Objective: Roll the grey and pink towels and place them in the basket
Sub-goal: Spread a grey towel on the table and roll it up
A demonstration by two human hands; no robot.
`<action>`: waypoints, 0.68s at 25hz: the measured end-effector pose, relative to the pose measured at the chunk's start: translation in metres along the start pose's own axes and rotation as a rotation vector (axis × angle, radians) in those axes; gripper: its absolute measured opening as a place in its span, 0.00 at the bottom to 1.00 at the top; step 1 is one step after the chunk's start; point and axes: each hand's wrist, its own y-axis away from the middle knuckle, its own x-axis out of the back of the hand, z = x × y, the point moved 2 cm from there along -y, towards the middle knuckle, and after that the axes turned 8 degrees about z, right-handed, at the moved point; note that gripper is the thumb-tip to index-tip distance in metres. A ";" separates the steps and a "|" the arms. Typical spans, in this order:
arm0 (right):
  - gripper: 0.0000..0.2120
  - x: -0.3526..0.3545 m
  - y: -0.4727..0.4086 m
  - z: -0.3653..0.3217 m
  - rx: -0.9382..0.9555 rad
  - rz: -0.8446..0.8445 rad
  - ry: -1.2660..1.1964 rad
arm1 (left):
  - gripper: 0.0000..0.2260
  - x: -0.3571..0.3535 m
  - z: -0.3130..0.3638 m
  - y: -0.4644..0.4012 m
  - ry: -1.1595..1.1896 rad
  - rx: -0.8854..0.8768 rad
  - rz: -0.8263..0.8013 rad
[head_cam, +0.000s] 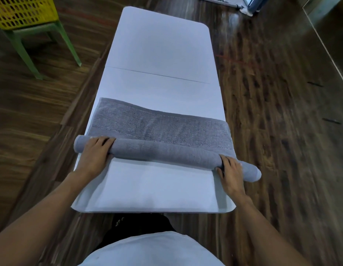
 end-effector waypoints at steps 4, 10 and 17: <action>0.22 0.007 0.010 0.003 0.023 -0.093 -0.108 | 0.16 0.008 -0.011 0.015 0.059 0.011 -0.084; 0.14 0.027 0.015 0.009 0.003 -0.198 -0.225 | 0.21 0.020 -0.020 0.015 0.247 0.138 -0.455; 0.21 0.008 0.036 -0.015 0.050 0.135 0.063 | 0.18 0.015 0.010 0.047 -0.001 -0.029 0.170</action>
